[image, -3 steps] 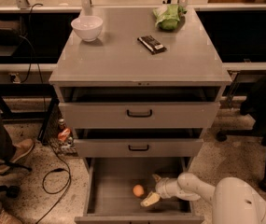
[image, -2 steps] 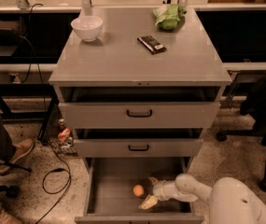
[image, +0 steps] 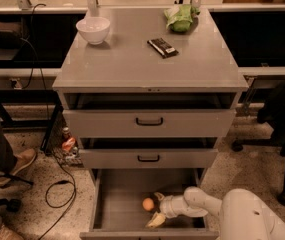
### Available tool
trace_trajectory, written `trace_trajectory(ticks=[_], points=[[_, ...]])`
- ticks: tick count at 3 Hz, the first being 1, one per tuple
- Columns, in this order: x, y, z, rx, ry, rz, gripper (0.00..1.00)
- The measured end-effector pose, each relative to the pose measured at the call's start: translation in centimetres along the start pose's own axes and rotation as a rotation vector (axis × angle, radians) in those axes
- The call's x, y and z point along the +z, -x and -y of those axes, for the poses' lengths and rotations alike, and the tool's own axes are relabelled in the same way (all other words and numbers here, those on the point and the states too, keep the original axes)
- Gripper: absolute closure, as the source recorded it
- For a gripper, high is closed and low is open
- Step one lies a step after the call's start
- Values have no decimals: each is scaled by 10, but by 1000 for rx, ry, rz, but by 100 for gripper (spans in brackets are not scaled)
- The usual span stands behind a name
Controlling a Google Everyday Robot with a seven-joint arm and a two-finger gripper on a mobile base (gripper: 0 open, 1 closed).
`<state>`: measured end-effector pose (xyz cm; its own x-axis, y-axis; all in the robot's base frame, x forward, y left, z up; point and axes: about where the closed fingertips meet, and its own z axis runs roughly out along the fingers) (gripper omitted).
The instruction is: Pick orange from bottom drawer and place on counter
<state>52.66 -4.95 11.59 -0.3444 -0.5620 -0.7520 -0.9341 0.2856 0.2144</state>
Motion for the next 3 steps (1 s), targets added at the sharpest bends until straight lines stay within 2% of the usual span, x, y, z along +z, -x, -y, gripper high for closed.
trace_trajectory(ticks=[2, 3], points=[[6, 19, -27, -64, 90, 41, 0], [12, 24, -34, -67, 138, 59, 26]])
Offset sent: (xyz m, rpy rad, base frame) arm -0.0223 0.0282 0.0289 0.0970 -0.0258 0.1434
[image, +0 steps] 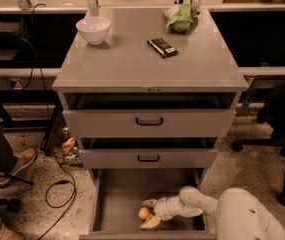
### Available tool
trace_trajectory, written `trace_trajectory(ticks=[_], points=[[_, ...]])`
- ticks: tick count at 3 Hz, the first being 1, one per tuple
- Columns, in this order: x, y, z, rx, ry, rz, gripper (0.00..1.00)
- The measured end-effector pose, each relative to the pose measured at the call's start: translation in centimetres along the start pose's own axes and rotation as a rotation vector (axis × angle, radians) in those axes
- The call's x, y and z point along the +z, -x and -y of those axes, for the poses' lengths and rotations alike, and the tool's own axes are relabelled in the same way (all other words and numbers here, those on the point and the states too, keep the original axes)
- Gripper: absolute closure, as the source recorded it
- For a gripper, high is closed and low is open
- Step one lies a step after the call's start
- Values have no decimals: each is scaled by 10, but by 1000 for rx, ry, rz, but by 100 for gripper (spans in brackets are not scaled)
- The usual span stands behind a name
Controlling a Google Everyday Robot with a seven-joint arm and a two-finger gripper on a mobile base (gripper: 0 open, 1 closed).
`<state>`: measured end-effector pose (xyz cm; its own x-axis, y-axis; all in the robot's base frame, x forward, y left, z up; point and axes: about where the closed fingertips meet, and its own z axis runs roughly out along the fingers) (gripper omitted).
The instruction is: Pick orange from bottom drawer and place on counter
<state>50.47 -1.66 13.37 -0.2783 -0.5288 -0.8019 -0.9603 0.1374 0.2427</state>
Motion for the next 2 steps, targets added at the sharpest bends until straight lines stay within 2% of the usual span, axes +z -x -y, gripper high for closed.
trace_trajectory(ticks=[1, 2], points=[[5, -1, 0, 10, 27, 10, 56], [5, -1, 1, 17, 34, 20, 79]])
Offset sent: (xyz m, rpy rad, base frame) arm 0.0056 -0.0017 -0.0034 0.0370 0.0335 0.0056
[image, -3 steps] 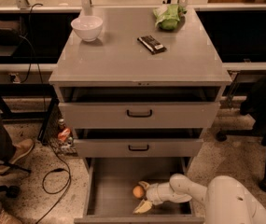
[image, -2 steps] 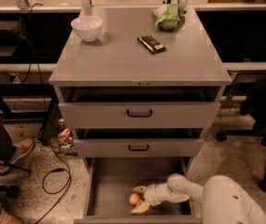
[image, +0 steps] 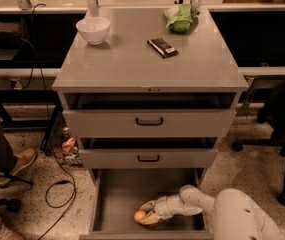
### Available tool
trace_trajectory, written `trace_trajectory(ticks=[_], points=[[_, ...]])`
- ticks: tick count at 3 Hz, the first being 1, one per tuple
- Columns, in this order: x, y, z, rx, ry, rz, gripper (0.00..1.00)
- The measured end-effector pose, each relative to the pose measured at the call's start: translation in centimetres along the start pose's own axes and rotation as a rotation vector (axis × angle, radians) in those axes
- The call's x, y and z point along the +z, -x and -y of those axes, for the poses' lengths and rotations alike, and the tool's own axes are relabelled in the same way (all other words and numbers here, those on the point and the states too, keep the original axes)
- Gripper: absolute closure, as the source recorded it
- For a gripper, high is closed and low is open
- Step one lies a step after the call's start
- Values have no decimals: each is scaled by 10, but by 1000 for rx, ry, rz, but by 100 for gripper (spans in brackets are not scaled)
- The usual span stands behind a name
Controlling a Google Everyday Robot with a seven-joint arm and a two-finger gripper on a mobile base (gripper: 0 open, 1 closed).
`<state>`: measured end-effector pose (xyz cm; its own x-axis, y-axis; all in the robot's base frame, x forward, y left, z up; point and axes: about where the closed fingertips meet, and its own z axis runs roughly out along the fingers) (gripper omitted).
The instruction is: Pick orange from bottom drawer and place on counter
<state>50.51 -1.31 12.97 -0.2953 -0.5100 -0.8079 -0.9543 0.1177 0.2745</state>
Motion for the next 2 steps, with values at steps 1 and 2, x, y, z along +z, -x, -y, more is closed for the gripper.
trace_trajectory(ticks=[1, 2], points=[[-1, 0, 0, 4, -1, 7, 100], [-45, 22, -6, -14, -15, 128, 100]])
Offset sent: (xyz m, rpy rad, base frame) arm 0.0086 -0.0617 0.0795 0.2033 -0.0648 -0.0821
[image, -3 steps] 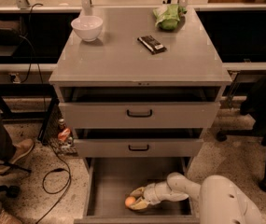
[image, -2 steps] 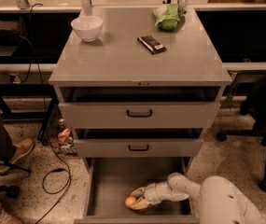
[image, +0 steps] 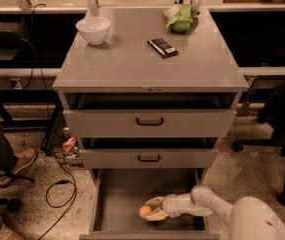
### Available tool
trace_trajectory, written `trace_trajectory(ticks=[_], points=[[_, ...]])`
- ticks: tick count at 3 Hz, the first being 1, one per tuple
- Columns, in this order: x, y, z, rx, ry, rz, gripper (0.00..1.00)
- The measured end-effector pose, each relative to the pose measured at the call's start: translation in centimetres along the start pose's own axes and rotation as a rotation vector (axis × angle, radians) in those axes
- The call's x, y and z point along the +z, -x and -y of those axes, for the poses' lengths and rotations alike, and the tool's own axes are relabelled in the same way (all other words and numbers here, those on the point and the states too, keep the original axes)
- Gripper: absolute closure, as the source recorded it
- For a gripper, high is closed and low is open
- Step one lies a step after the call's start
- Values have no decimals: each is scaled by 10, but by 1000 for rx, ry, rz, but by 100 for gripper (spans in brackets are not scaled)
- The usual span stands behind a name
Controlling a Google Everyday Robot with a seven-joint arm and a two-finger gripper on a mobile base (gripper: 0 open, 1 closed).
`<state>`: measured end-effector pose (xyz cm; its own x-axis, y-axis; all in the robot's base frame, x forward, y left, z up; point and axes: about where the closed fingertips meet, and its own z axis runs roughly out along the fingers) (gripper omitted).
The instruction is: Pick orange from bottom drawer and place on counter
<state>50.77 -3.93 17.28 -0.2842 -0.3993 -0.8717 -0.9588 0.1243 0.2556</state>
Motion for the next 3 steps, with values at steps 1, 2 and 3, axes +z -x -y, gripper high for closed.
trace_trajectory(ticks=[1, 2, 3], points=[[-53, 22, -10, -23, -22, 133, 100], [-125, 42, -30, -60, -85, 289, 100], [-125, 42, -30, -60, -85, 289, 100]])
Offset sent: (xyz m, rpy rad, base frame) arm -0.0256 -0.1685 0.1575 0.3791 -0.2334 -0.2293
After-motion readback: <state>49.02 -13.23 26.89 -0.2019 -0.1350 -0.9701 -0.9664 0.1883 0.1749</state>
